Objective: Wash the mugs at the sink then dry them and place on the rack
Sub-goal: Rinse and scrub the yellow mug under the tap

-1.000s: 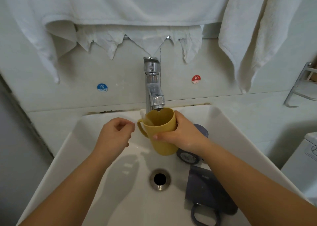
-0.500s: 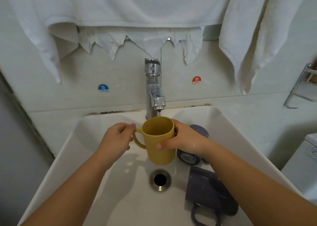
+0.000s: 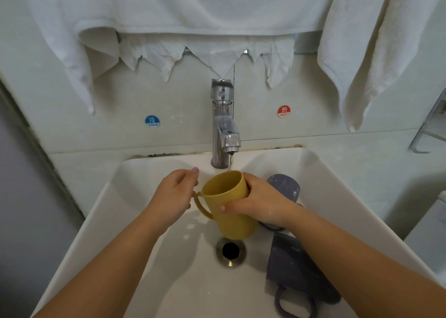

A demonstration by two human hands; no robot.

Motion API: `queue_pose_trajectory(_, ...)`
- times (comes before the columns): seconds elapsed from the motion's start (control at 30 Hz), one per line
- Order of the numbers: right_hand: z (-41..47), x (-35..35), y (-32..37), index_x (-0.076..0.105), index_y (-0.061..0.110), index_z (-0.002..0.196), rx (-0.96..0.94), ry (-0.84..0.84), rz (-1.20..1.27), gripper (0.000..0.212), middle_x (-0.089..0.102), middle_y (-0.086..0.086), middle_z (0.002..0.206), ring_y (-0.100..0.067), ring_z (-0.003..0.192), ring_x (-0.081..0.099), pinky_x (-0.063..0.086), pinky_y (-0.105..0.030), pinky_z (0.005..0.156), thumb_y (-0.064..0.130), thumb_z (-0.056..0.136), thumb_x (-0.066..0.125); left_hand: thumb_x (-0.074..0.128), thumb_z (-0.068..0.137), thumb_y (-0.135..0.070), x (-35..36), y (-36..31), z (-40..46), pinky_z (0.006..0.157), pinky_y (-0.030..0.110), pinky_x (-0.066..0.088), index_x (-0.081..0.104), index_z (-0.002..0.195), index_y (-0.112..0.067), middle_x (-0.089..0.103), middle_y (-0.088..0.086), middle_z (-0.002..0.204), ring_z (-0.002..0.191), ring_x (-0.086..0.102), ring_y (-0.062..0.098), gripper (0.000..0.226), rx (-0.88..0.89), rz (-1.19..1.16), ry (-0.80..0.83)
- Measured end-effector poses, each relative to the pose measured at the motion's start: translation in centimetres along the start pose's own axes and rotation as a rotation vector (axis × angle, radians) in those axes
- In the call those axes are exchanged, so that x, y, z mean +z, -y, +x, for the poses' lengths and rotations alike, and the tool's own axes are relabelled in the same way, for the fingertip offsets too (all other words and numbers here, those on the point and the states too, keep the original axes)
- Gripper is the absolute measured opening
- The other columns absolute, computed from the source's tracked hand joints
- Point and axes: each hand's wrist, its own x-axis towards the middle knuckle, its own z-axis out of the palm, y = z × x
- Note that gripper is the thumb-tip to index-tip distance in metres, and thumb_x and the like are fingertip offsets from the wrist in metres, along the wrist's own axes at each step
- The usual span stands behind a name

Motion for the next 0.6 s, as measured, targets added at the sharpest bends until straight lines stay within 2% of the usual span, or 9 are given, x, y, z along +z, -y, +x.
queue_pose_trajectory(0.13,0.37,-0.05,-0.01,0.046,0.032,0.125,-0.005,-0.109,0.186,0.061,0.059,0.01,0.117,-0.012,0.101,0.059,0.053,-0.03,0.081,0.033,0.073,0.08,0.04,0.101,-0.042,-0.03,0.05,-0.04,0.081,0.034,0.053,0.06,0.109,-0.017,0.064,-0.002,0.106,0.095,0.061,0.013,0.033,-0.002,-0.004,0.008)
queue_pose_trajectory(0.23,0.08,0.17,-0.01,0.044,0.036,0.122,0.011,-0.028,0.127,0.058,0.057,0.013,0.113,-0.013,0.1,0.058,0.051,-0.028,0.077,0.038,0.075,0.078,0.038,0.101,-0.043,-0.03,0.03,-0.06,0.079,0.033,0.053,0.059,0.113,-0.016,0.063,0.0,0.108,0.097,0.061,0.015,0.036,0.009,0.022,0.004)
queue_pose_trajectory(0.33,0.17,0.48,0.16,0.044,0.037,0.116,-0.019,-0.072,0.175,0.052,0.057,0.016,0.109,-0.01,0.096,0.059,0.05,-0.023,0.073,0.033,0.076,0.077,0.035,0.102,-0.043,-0.03,0.01,0.01,0.078,0.033,0.052,0.059,0.113,-0.015,0.063,0.0,0.105,0.095,0.061,0.015,0.038,0.004,0.022,0.022)
queue_pose_trajectory(0.5,0.08,0.69,0.02,0.045,0.036,0.122,-0.022,-0.03,0.139,0.06,0.058,0.013,0.114,-0.013,0.102,0.059,0.051,-0.028,0.079,0.035,0.073,0.079,0.032,0.102,-0.045,-0.05,-0.2,-0.26,0.077,0.03,0.051,0.058,0.113,-0.017,0.063,0.0,0.109,0.098,0.061,0.016,0.04,-0.008,0.043,0.023)
queue_pose_trajectory(0.6,0.18,0.46,0.13,0.045,0.035,0.121,-0.013,-0.083,0.156,0.057,0.057,0.015,0.11,-0.012,0.097,0.059,0.051,-0.022,0.07,0.034,0.074,0.078,0.033,0.101,-0.047,0.05,-0.38,-0.45,0.079,0.031,0.05,0.057,0.122,-0.016,0.062,0.002,0.114,0.101,0.061,0.018,0.044,-0.023,0.042,0.044)
